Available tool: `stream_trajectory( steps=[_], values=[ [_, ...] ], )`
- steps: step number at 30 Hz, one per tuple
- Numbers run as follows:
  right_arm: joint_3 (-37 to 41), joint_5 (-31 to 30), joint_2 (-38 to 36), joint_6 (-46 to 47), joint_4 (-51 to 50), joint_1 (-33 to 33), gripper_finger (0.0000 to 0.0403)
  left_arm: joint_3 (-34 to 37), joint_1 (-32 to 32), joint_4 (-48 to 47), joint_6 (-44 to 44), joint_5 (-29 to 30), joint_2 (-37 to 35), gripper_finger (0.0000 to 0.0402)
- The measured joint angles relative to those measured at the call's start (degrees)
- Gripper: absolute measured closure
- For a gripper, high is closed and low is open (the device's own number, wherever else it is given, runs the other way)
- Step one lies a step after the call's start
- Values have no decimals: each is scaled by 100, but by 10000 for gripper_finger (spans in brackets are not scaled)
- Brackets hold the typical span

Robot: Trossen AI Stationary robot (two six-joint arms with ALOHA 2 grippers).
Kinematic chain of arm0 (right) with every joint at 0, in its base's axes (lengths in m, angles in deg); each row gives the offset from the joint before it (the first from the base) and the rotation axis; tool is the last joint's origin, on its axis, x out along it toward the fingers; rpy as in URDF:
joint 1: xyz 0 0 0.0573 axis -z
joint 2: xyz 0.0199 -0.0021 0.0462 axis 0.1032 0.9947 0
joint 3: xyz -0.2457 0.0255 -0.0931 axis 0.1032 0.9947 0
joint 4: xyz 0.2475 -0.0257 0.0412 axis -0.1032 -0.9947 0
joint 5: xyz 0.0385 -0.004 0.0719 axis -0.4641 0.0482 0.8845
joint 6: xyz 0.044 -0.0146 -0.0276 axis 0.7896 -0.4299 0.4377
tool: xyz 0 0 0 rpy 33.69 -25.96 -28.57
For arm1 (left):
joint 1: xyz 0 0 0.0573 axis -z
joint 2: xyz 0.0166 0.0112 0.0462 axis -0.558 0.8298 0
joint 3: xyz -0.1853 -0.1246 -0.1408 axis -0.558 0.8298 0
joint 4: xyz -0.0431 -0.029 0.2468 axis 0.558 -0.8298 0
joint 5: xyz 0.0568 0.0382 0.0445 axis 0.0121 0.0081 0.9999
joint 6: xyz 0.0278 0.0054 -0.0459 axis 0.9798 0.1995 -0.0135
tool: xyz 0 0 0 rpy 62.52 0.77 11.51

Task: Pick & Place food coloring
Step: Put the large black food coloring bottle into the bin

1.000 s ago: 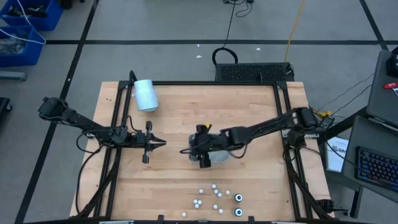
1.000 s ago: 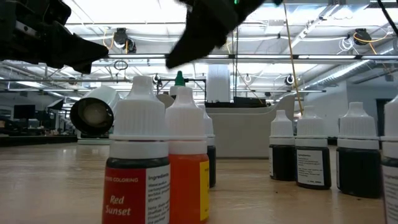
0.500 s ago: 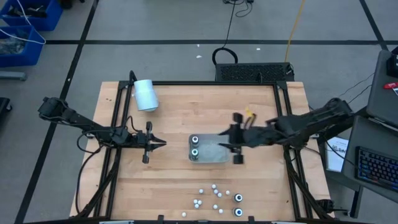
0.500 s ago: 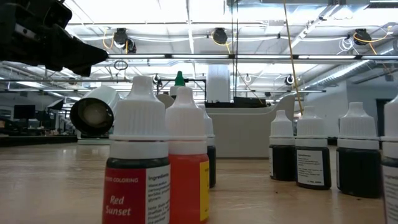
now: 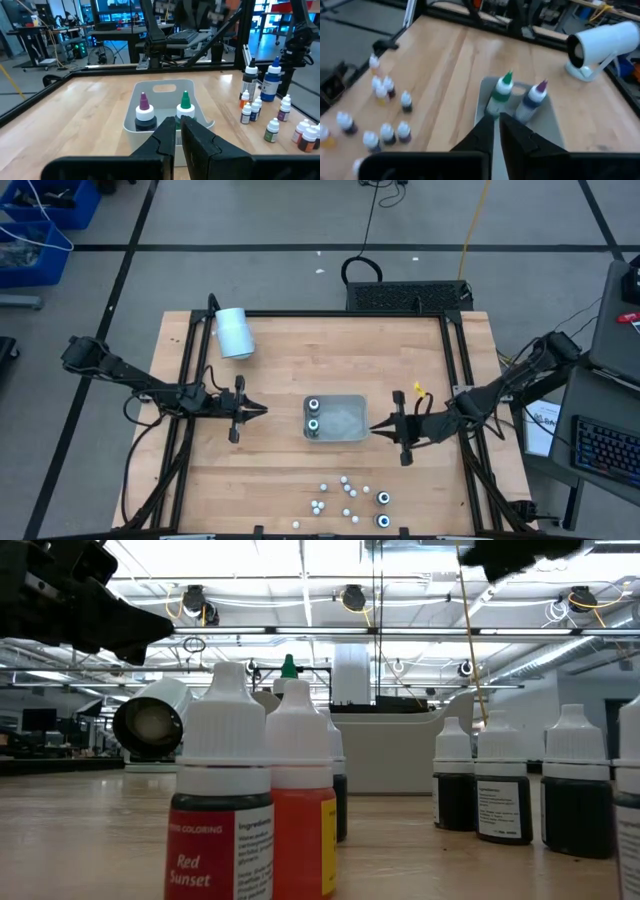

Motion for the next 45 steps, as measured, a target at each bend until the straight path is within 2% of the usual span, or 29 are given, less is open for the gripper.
stream_trajectory(
  steps=[6, 12, 14, 20, 24, 34, 38, 45],
  values=[
    [860, 137, -63, -524, 1261, -19, 379, 0, 0, 0, 24, 2, 0, 364],
    [1075, 1844, -64, -760, 1875, -34, 374, 0, -1, 0, 27, 2, 0, 364],
    [1075, 2119, -56, -633, 2032, -124, 364, 0, 0, -15, 27, 2, 0, 364],
    [1075, 2033, -6, -117, 2197, -625, 301, 2, 0, -186, 29, 4, 0, 364],
    [1075, 1489, 118, -38, 2223, -999, 244, 2, -1, -186, 17, 4, 0, 364],
    [1070, 1288, 1413, -374, 3520, -1551, 124, 2, -2, -194, -89, 4, 0, 364],
    [1070, 881, 1772, -216, 3547, -1552, 104, 2, 0, -214, -91, 4, 0, 364],
    [1070, 1140, 2173, 133, 3821, -1556, 100, 2, 0, -221, -105, 4, 0, 364]
  ],
)
